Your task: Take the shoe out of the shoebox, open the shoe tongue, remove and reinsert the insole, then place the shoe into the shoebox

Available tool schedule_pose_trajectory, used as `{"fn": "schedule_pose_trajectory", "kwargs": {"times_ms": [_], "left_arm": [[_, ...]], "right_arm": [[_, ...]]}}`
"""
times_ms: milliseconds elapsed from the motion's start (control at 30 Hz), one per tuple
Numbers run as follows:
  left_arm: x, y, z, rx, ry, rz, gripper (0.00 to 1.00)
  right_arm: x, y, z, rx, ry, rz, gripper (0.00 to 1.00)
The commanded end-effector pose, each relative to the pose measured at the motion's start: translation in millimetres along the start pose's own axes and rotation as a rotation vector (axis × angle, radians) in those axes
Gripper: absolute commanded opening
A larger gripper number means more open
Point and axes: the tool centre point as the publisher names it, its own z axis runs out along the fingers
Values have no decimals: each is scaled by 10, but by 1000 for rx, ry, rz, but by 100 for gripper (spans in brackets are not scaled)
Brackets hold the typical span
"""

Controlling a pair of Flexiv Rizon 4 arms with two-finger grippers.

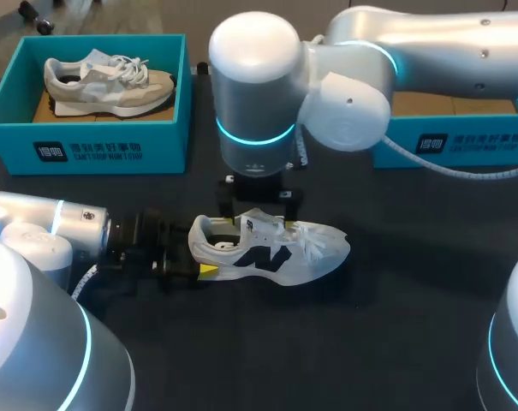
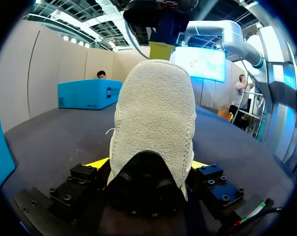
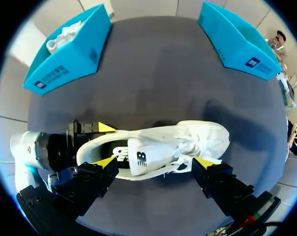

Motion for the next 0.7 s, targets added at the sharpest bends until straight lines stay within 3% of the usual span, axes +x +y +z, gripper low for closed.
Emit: {"fn": "schedule_pose_trajectory", "kwargs": {"times_ms": [33,433,700], "left_arm": [[11,5,-3,0,-3,-1,0],[11,5,-3,0,-3,-1,0],[11,5,-3,0,-3,-1,0]], "right_arm": [[124,-105,10,-85,-83,319,100],[150,-126,143,-130,-159,361,100],[121,-82,204,-175,-294,423,100]]}}
